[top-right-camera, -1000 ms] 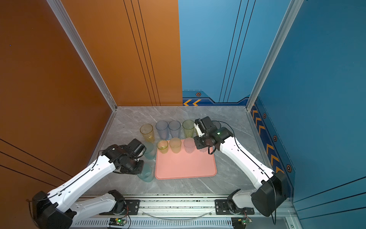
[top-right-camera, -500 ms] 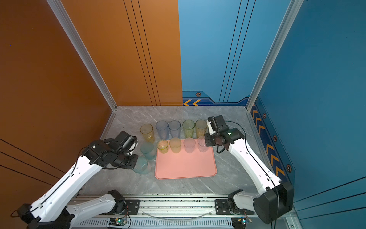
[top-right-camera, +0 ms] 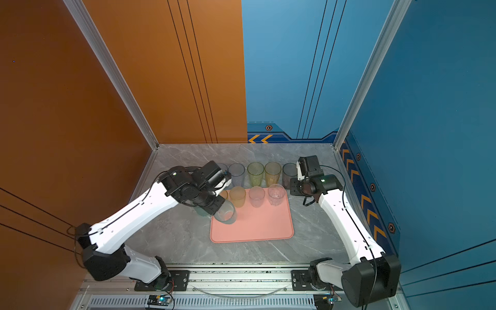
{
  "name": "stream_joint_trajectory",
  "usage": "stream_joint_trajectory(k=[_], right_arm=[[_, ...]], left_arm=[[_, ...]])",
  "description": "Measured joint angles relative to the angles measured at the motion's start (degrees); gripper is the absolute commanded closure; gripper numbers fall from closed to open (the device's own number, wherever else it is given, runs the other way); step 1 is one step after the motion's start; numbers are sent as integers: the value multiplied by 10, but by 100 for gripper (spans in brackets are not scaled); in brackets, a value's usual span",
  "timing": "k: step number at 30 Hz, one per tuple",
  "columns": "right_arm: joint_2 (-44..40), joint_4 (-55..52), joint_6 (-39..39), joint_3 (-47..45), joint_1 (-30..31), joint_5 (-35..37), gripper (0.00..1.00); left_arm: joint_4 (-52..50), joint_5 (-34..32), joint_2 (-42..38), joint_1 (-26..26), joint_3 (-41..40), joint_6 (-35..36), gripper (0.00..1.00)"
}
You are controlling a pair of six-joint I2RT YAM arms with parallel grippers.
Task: Place the glasses into the tray
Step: Place the glass on the tray.
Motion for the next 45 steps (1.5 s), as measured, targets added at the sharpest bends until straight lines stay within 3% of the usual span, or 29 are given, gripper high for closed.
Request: stream_joint_trajectory(k=[11,17,33,45], right_arm=[[0,-8,2,-16,-39,0,68],[0,-9,2,-18,-46,0,68],[0,-17,2,-19,-59,15,68],[4,-21,1,-21,-57,19,68]], left_arm=[[35,98,252,-81,256,114,96],[17,93,350,-85,366,152,96],[-24,12,473,-103,477,204,96],[-33,3,519,-101,521,214,96]])
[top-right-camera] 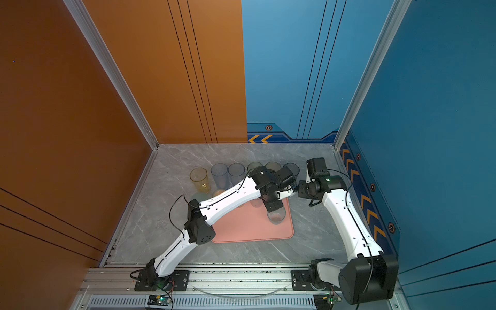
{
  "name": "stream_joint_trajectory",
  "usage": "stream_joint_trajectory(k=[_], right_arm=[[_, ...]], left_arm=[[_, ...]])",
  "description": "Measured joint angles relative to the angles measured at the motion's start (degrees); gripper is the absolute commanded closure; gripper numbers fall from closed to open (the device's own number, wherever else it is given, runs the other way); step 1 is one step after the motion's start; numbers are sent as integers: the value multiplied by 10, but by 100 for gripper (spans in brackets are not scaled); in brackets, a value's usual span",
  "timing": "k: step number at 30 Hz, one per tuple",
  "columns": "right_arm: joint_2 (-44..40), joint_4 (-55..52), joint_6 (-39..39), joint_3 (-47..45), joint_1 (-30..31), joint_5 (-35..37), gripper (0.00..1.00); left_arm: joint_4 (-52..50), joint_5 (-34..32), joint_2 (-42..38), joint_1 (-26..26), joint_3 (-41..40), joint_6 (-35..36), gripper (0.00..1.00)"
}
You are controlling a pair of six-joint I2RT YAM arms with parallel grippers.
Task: Place the glasses into the tray
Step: Place the glass on the tray.
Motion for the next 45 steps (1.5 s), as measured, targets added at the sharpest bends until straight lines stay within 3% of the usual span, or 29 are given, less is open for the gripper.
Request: stream_joint_trajectory(k=[9,45], right_arm=[[5,0,0,0,0,-8,68],[10,0,-2,0,0,-11,63]], left_arm=[[3,8,27,3,25,1,95],[16,10,32,10,26,-1,73]])
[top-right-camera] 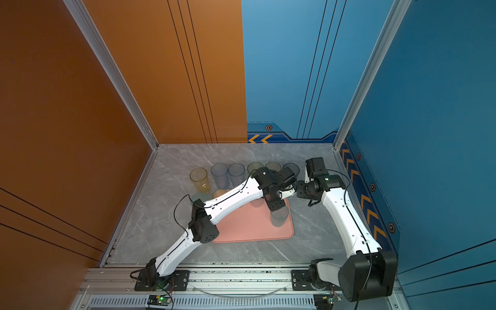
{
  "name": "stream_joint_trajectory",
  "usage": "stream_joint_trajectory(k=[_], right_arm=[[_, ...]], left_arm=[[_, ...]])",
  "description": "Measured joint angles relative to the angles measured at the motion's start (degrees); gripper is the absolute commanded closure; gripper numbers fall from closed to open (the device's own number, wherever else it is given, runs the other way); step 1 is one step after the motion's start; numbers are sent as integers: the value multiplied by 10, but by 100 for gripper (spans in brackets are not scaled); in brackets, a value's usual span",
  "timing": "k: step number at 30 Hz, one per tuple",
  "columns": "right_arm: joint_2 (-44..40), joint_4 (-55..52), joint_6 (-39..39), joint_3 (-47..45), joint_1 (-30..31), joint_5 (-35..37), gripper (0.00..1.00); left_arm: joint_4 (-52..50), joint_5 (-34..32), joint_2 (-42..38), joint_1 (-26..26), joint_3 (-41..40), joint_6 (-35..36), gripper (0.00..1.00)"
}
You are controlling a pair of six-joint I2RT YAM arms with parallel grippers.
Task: Place the glasses into the tray
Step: Place the glass on the tray.
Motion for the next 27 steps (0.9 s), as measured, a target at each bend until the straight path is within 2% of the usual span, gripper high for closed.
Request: stream_joint_trajectory(k=[14,20,24,27], right_arm=[[-62,-1,0,-3,-8,-28,63],[-78,-9,0,-13,-9,-57,67],[-90,-17,0,-24,-7,-95,71],[-99,-30,-1,-32,4,-115,73]], left_arm=[[9,0,-31,6,-6,0,73],[19,0,-76,19,-23,-2,77],[46,2,-147,47,-94,-13,79],[97,9,-242,91,-211,-28,81]])
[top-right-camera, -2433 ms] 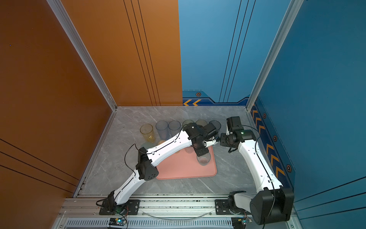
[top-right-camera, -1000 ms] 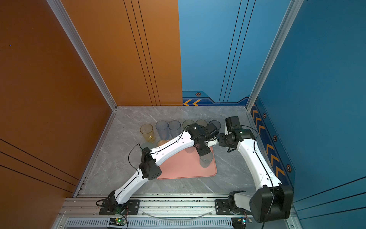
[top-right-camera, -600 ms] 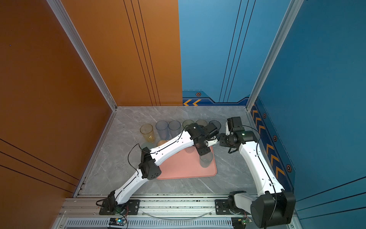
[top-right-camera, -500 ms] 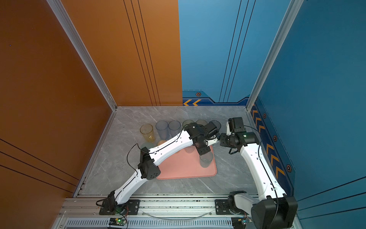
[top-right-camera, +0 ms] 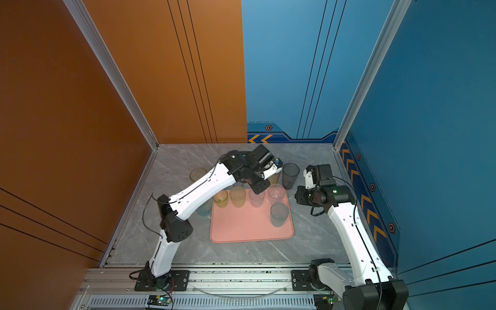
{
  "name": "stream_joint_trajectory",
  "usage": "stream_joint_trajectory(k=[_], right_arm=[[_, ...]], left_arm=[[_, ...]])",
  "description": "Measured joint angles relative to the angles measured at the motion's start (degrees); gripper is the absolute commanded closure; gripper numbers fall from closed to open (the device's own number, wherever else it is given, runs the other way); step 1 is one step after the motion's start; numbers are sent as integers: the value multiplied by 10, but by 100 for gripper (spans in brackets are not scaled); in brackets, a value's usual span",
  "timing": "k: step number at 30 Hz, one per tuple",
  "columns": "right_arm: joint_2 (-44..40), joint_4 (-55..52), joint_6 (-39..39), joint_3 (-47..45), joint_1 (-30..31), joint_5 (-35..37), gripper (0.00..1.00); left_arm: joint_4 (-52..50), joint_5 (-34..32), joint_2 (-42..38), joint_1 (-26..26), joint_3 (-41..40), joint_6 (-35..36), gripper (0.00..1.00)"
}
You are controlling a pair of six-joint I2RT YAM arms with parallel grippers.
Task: Place the glasses into the tray
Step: Place the glass on the tray, then move the glass to the tray.
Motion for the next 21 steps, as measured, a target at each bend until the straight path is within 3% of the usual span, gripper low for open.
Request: stream_joint_trajectory(k=[6,10,15,21], right_arm=[[-17,-24,3,-15,39,-13,74],[-14,-32,10,-23,63,-12,74],[8,-34,25,-29,88,-3,77],[39,-34,40,-29,102,27,78]], left_arm=[[160,10,-231,99,-296,-47,81],[266,15,-379,134,-471,-87,81],[325,23,-465,177,-567,-115,80],[349,31,-487,212,-602,-126,80]])
